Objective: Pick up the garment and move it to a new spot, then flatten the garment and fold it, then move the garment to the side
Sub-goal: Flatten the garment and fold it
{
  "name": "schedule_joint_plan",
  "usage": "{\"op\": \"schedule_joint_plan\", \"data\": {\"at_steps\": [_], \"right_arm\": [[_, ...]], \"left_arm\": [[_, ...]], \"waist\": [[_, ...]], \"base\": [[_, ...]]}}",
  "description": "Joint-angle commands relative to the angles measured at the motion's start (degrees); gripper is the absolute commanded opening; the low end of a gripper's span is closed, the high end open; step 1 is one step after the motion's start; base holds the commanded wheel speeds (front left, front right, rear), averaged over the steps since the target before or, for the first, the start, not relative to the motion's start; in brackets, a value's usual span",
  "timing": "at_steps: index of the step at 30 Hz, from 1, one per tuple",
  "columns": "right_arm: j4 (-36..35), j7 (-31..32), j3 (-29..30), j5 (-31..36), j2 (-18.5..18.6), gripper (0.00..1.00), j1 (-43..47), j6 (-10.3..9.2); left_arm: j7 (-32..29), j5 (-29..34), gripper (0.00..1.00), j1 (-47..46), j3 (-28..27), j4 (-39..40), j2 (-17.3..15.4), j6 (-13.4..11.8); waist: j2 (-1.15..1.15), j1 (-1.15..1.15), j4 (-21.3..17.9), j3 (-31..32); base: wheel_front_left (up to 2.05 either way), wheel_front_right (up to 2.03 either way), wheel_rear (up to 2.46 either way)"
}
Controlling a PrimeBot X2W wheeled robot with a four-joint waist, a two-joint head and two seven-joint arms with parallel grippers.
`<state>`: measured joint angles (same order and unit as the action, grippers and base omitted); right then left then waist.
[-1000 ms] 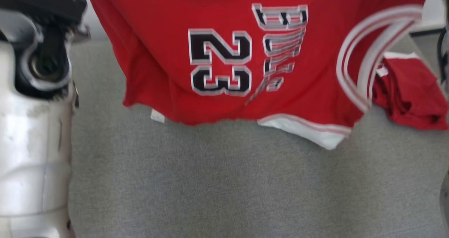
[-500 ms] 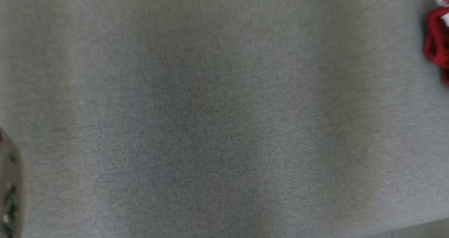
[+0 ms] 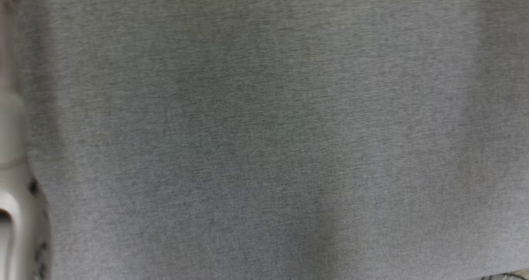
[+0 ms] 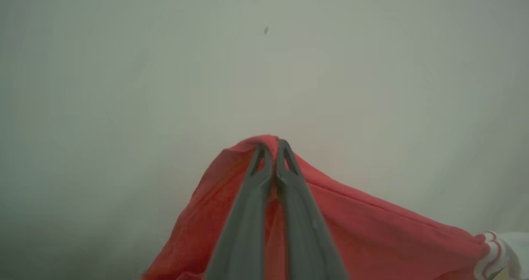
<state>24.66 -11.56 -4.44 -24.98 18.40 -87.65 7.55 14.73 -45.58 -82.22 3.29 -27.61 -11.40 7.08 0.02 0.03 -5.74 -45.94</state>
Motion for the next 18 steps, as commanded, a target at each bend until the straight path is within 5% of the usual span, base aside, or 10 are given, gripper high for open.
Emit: {"op": "schedule_joint_plan", "data": {"at_steps": [1,7,18], "right_arm": [[-1.36,0.79,-1.58,-1.47,1.77,0.0,3.07,-0.14],[-8.22,9.68,-7.58,-6.46,7.35,0.0,19.82,-0.14],[-26.34,36.32,0.36,-8.26,7.76,0.0,54.43,-0.14]], "left_arm": [[0.35,-0.69,0.0,2.09,0.12,0.13,0.3,0.36],[-1.55,-7.85,0.0,14.95,1.17,-1.09,1.73,0.31],[-11.18,-15.79,0.0,42.92,1.8,-0.56,1.56,-1.25]], "waist": [[-0.02,-0.03,1.61,1.83],[-0.02,-0.03,2.13,11.53],[-0.02,-0.03,1.79,27.59]], "base": [[0.0,0.0,0.0],[0.0,0.0,0.0],[0.0,0.0,0.0]]}}
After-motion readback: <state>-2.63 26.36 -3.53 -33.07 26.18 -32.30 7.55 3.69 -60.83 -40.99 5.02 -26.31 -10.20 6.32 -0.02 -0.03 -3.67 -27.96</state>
